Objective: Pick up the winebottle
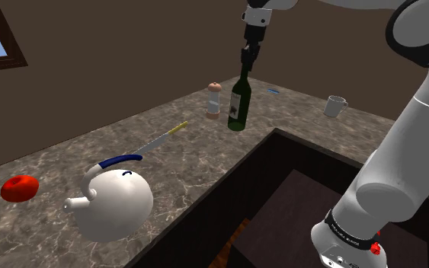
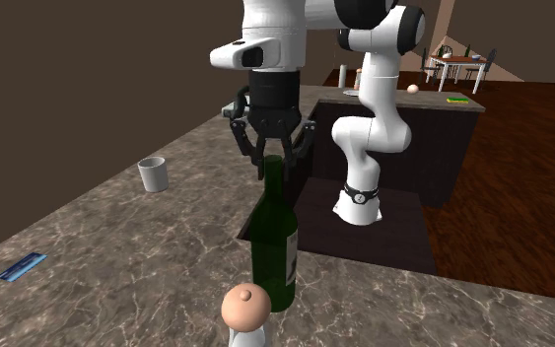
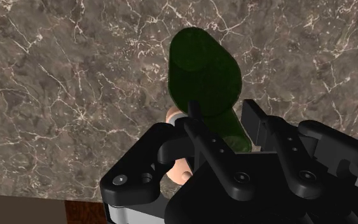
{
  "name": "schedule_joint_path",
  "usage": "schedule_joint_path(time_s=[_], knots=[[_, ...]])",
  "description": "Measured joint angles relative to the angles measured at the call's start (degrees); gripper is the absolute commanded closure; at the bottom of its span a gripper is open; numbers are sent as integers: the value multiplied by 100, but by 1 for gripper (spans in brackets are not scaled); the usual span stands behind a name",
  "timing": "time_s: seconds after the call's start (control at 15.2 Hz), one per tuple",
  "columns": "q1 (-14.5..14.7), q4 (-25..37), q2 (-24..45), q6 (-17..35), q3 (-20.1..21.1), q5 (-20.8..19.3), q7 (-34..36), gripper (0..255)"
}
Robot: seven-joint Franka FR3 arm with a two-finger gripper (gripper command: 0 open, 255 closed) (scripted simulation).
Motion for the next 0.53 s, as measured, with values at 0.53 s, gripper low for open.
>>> schedule_joint_path(time_s=[0.53], knots=[[-5, 293, 50, -253, -5, 9, -4, 255]])
